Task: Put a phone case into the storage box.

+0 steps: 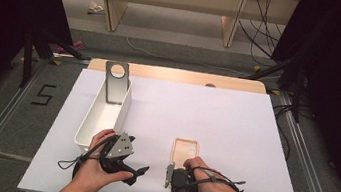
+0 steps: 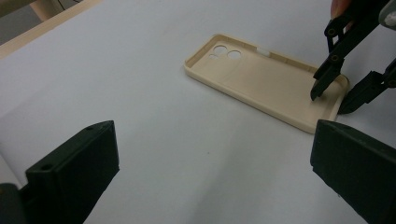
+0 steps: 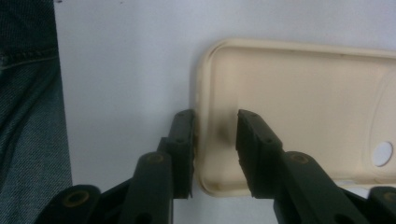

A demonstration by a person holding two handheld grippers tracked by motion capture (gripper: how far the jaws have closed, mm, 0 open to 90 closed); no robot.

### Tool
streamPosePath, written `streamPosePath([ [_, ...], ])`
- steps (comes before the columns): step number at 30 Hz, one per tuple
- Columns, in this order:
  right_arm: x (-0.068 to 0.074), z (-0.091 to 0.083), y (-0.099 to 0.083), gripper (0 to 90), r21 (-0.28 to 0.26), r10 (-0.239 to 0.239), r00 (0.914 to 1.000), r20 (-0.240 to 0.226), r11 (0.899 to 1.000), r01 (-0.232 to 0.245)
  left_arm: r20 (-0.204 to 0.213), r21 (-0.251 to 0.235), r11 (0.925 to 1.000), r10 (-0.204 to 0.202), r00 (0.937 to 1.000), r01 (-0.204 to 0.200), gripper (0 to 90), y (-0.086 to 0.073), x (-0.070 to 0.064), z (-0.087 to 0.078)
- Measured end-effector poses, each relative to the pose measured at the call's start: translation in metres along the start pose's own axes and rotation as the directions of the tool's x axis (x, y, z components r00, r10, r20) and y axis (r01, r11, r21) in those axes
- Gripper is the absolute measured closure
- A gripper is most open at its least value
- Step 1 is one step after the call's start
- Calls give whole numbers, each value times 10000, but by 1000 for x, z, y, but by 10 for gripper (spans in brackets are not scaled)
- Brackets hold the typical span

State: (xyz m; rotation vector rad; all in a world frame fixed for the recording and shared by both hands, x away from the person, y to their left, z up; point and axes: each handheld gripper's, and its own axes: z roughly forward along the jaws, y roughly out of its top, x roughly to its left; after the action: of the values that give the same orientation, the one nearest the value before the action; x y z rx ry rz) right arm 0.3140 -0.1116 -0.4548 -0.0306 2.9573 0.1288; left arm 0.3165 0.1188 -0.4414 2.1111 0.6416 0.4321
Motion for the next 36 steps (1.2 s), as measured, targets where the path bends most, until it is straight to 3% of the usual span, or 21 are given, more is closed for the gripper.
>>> streamPosePath([
  [11, 2, -1, 1, 797, 147, -312, 9994, -178, 9994, 314, 42, 46, 10000, 39, 10000, -39, 4, 0, -1, 1],
  [23, 4, -2, 1, 854, 350, -345, 9990, -287, 9988, 355, 46, 104, 9999, 77, 10000, -77, 9, -1, -1, 1],
  [36, 1, -6, -1, 868, -72, -136, 9992, -382, 9999, 133, 26, 80, 10000, 12, 10000, -12, 14, -1, 0, 1],
])
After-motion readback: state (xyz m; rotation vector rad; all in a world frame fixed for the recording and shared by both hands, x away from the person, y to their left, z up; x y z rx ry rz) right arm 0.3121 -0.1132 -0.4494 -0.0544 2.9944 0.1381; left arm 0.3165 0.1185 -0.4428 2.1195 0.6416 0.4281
